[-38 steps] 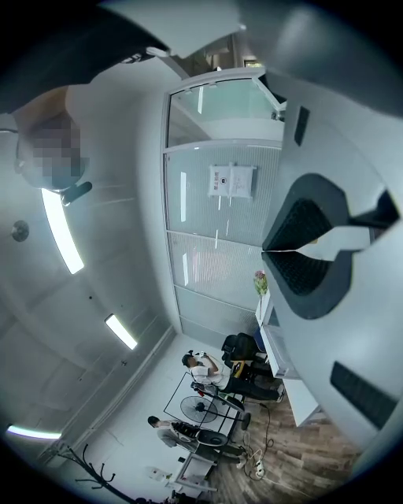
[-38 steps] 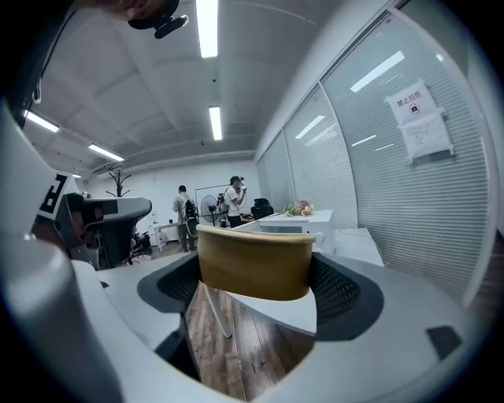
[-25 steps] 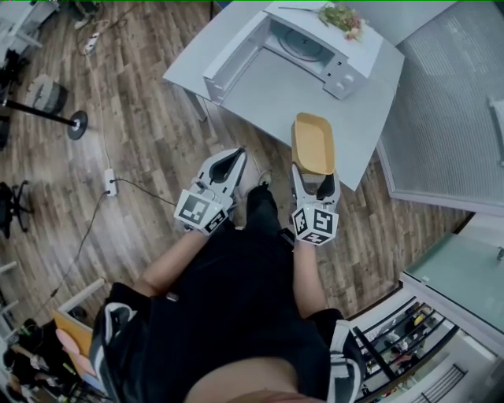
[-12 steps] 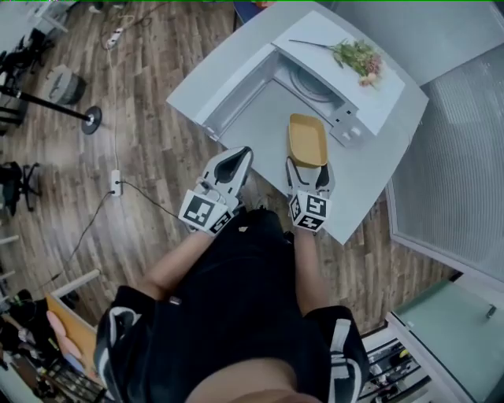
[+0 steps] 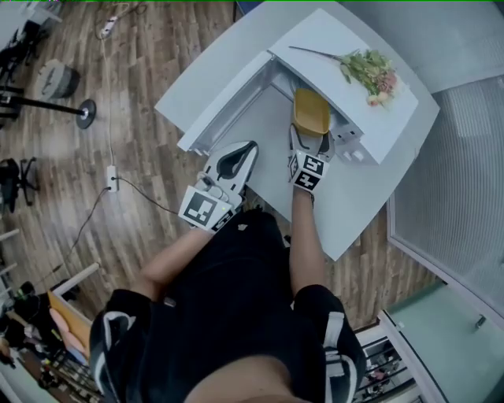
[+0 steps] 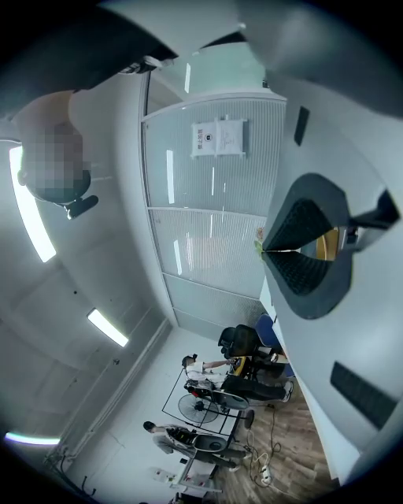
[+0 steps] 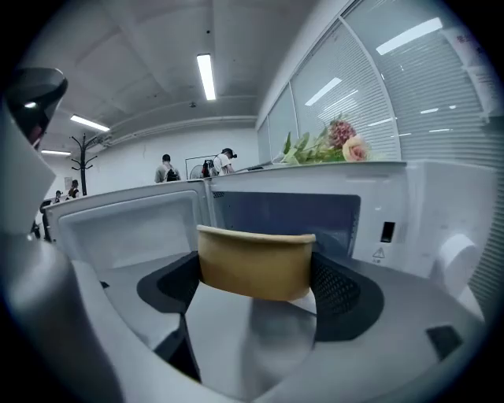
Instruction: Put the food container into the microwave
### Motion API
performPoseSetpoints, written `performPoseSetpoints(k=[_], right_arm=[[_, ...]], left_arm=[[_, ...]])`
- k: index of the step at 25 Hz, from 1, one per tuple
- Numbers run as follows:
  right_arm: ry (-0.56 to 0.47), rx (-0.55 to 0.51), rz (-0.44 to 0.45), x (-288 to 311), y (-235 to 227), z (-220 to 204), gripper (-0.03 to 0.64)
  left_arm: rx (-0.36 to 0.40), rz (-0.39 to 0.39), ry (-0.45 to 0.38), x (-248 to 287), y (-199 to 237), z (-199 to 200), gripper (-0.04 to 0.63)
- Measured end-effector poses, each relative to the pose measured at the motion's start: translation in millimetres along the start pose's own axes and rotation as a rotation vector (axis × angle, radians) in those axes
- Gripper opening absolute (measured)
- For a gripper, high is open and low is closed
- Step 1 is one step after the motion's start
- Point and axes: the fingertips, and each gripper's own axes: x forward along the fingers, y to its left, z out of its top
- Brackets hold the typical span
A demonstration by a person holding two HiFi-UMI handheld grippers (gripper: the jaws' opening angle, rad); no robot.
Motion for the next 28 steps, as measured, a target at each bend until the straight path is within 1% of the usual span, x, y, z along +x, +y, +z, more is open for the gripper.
performPoseSetpoints(k=[2,7,12,16,21,28], right_arm=[[0.018,-0.003,-0.014,28,-4,-1,0.459],[0.051,0.005,-0.045,89,-16,-3,0.459],[0.092,-0.003,-0.065,130,-20,-3,0.457],[0.141,-0.029,-0.081,154,-26,-17,0.457],[0.197,-0.041,-0.098,172,-31,-26,0.459],[0.182,-0.027,-0.078,154,-23,-31,0.46]], left_arm=[[-0.028,-0.002,0.017,11,10,-3,0.025],[-0.051,-0.007,0.04,32,33,-11,0.023],[-0.069,-0.001,0.047,39,51,-15,0.025],[-0.101,0.007,0.073,43,57,-24,0.025],[-0.097,0.017,0.081,42,64,-29,0.025],[-0.094,0.018,0.077,35,54,-25,0.025]])
